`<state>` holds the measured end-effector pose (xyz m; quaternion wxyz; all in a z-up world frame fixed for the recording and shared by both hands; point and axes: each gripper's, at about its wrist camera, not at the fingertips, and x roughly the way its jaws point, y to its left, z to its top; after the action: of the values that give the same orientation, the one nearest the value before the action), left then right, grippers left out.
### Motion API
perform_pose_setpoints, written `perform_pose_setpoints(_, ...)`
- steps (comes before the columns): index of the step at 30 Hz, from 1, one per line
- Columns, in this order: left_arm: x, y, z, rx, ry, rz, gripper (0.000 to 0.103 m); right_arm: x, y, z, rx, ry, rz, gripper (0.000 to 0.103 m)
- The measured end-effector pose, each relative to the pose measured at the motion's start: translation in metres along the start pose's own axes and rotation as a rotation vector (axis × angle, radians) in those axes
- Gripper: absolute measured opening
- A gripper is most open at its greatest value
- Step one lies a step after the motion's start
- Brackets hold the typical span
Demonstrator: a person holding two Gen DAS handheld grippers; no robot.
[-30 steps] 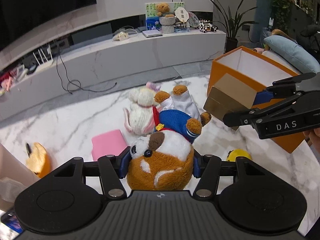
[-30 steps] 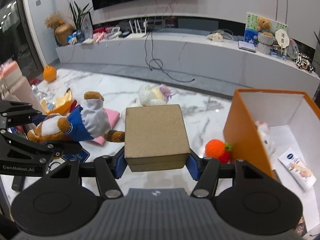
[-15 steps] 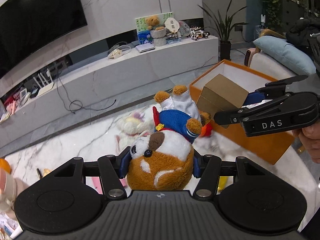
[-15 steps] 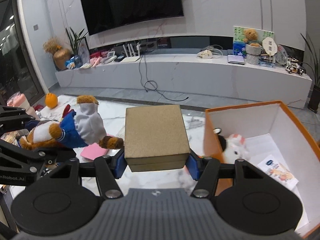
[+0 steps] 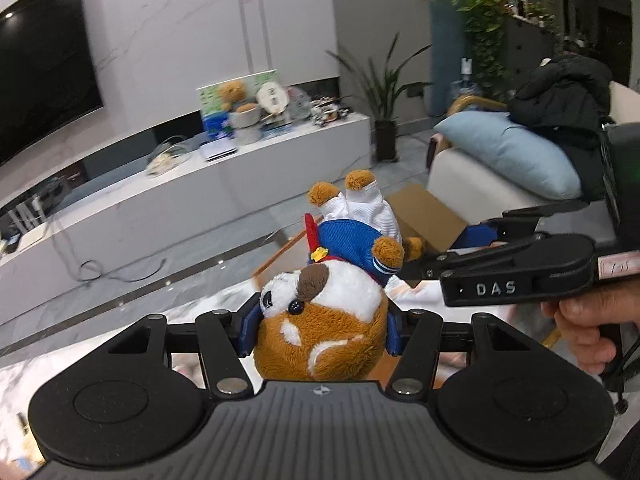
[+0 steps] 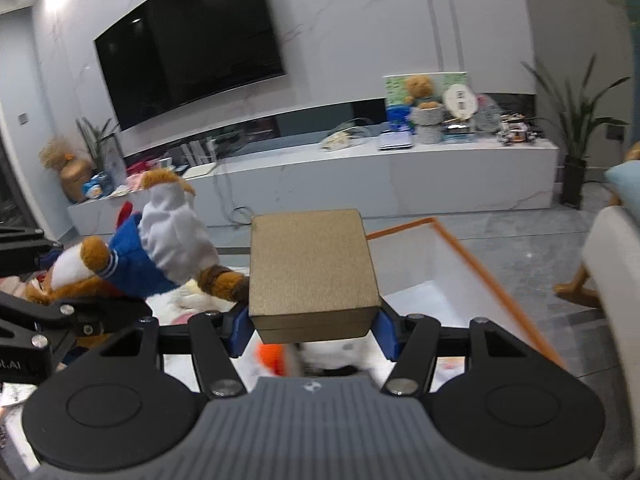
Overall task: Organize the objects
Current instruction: 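Carry the plush dog and cardboard box over the orange storage box and lower them in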
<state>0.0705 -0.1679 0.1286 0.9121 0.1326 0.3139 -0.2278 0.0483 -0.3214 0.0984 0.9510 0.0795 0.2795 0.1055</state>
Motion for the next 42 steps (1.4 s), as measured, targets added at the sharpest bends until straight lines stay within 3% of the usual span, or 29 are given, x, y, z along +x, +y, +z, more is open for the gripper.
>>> perform_pose_setpoints(6,0.031,-0.026,0.015,-0.102,0.000,-0.109,0.066,-0.012,-0.048,-0.001,0.034,0.007,-0.068,0.062)
perform_pose_setpoints(12,0.066,-0.045,0.010,-0.180,0.062,-0.177,0.066,-0.004,-0.075,-0.011,0.009,0.086,-0.112,0.062)
perform_pose_setpoints(16,0.082,-0.052,-0.002,-0.160,0.109,-0.157,0.066,0.010,-0.080,-0.019,-0.047,0.158,-0.179,0.062)
perform_pose_setpoints(27,0.109,-0.072,-0.020,-0.124,0.210,-0.149,0.067,0.033,-0.093,-0.035,-0.099,0.277,-0.244,0.062)
perform_pose_setpoints(35,0.122,-0.100,-0.021,0.066,0.286,-0.111,0.067,0.045,-0.088,-0.043,-0.181,0.348,-0.305,0.062)
perform_pose_setpoints(42,0.143,-0.110,-0.030,0.096,0.368,-0.106,0.067,0.052,-0.088,-0.049,-0.229,0.375,-0.342,0.062)
